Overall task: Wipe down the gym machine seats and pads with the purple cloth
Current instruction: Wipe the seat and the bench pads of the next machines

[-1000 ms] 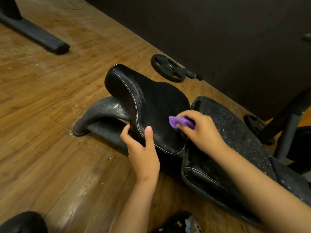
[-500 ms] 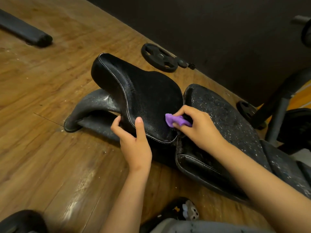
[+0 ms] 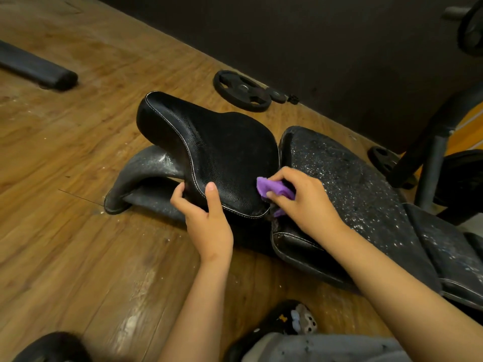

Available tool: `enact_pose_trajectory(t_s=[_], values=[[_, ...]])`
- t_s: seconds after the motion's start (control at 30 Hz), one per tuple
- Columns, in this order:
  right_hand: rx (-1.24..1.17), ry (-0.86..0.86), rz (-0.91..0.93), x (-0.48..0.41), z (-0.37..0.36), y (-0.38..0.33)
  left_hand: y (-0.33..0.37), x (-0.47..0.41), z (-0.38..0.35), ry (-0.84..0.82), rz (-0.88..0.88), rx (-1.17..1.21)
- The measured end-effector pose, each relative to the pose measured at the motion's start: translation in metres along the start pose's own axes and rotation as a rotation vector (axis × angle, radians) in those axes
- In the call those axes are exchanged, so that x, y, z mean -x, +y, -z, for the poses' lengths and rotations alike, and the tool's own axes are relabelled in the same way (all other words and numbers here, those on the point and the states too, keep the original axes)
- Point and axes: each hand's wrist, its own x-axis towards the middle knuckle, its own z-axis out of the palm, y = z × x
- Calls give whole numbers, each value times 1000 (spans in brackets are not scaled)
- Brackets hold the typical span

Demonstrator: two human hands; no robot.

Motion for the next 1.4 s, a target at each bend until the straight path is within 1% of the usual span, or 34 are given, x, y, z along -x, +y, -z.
enact_pose_trajectory(t_s=[0.07, 0.2, 0.27, 0.37, 0.43, 0.5, 0.57, 0.6, 0.63, 0.73, 0.83, 0.97, 1.07, 1.17, 1.3, 1.4], values=[[-8, 18, -38, -5, 0, -3, 1, 1, 0, -17, 8, 6], [-25, -113, 74, 23, -9, -24, 4, 3, -1, -7, 41, 8], [-2, -136, 105, 39, -10, -26, 8, 5, -2, 3, 41, 7], [59, -57, 77, 40, -10, -22, 10, 6, -4, 12, 56, 4], [67, 31, 7, 30, -10, -17, 10, 6, -3, 20, 76, -1], [-66, 143, -124, 15, -4, -11, 9, 4, -2, 38, 55, -51], [-241, 238, -259, 0, 7, -2, 7, 0, 1, 72, -14, -148], [-269, 266, -303, -6, 12, 4, 7, -2, 2, 83, -58, -185], [-240, 279, -319, -13, 15, 11, 7, -4, 4, 83, -101, -210], [-100, 236, -321, -29, 18, 27, 9, -4, 5, 26, -219, -235], [-40, 178, -341, -43, 14, 30, 7, -1, 0, -20, -321, -259], [189, 108, -409, -50, -2, 17, 0, -2, -6, -8, -339, -270], [313, 113, -399, -36, -7, -1, -1, -4, -8, 29, -341, -270], [250, 84, -371, -8, -6, -11, -3, -6, -11, 60, -339, -259], [162, -44, -266, 11, -3, -21, -5, -6, -12, 79, -350, -262], [121, -12, -270, 2, 0, -16, -5, -7, -11, 73, -357, -264]])
